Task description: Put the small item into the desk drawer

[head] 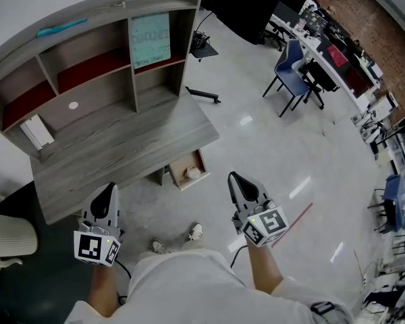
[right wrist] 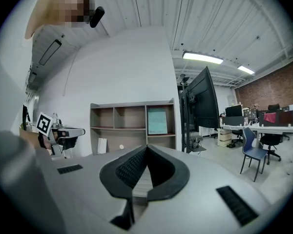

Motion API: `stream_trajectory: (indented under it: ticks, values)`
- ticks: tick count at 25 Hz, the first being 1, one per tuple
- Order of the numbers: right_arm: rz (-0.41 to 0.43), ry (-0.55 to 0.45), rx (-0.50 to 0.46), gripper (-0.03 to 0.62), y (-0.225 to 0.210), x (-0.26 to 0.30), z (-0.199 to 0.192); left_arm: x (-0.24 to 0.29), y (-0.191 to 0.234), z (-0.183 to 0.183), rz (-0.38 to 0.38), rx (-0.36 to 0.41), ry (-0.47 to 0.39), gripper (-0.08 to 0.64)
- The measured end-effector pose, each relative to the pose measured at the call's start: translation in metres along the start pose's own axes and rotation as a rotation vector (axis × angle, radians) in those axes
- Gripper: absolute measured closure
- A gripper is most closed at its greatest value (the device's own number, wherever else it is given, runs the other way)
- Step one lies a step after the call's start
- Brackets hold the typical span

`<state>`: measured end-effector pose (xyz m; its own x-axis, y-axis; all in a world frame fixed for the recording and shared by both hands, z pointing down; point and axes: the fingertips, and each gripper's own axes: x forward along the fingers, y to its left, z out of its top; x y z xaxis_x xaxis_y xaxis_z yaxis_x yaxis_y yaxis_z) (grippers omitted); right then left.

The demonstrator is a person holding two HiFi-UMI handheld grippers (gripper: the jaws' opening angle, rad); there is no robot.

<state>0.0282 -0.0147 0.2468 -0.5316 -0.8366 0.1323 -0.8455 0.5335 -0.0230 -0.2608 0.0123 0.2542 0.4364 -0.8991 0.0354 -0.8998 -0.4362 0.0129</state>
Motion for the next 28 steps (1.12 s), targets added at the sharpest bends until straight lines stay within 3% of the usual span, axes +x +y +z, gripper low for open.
stream_trajectory:
  ticks: [12, 28]
  values:
    - [0.080, 0.006, -0.016, 0.594, 0.025, 0.009, -0.005, -0.020, -0.008, -0.009, 0.012, -0.007, 0.012, 0.554]
    - [0.091, -0.015, -0.058, 0.594, 0.036, 0.011, 0.004, -0.024, -0.015, -0.014, -0.004, -0.017, 0.009, 0.554]
